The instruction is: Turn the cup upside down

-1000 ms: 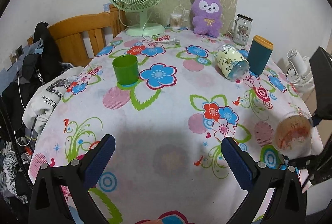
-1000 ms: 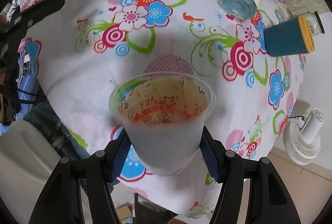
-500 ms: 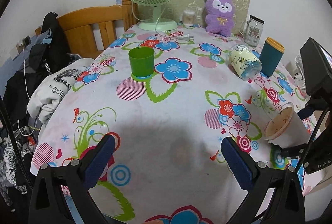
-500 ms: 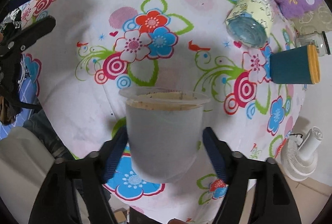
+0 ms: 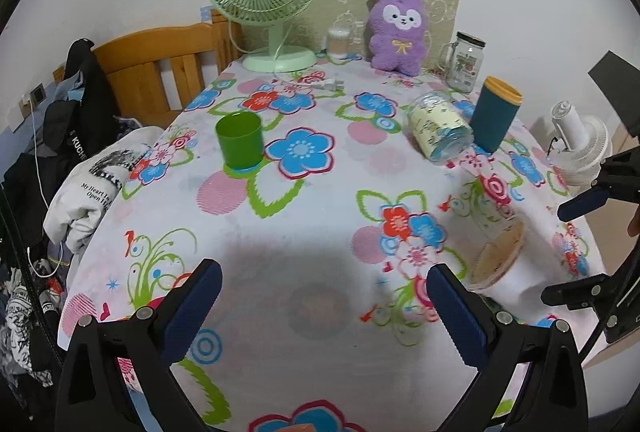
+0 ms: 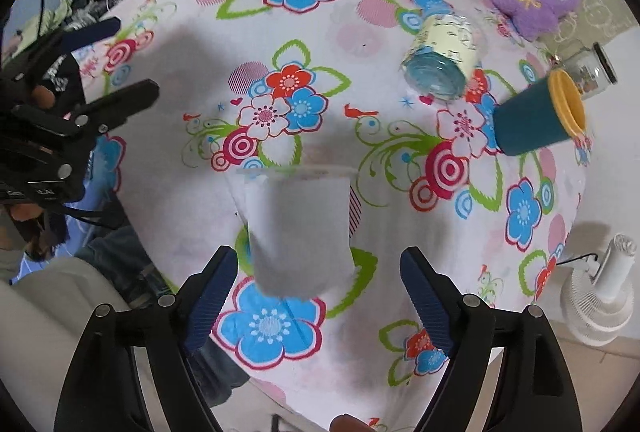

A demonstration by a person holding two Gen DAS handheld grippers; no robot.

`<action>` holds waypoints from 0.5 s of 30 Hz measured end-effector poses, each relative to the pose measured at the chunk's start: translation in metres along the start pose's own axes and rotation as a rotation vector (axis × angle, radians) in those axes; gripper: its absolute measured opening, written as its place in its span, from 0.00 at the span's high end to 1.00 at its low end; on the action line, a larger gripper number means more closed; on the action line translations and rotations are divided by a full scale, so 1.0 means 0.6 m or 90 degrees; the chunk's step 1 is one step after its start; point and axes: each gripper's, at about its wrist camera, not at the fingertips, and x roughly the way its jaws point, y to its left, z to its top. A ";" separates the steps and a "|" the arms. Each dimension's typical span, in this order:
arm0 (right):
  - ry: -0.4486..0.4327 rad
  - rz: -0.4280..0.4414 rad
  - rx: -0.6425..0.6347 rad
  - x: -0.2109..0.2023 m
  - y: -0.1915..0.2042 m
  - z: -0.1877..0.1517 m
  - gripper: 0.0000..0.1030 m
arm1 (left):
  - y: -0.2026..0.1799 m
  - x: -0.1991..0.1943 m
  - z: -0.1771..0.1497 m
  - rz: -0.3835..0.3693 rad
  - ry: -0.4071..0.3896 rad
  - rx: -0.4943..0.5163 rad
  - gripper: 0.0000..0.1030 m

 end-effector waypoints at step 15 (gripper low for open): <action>-0.091 0.037 0.078 -0.049 -0.064 -0.162 0.17 | -0.137 -0.028 0.017 -0.081 0.023 0.014 0.00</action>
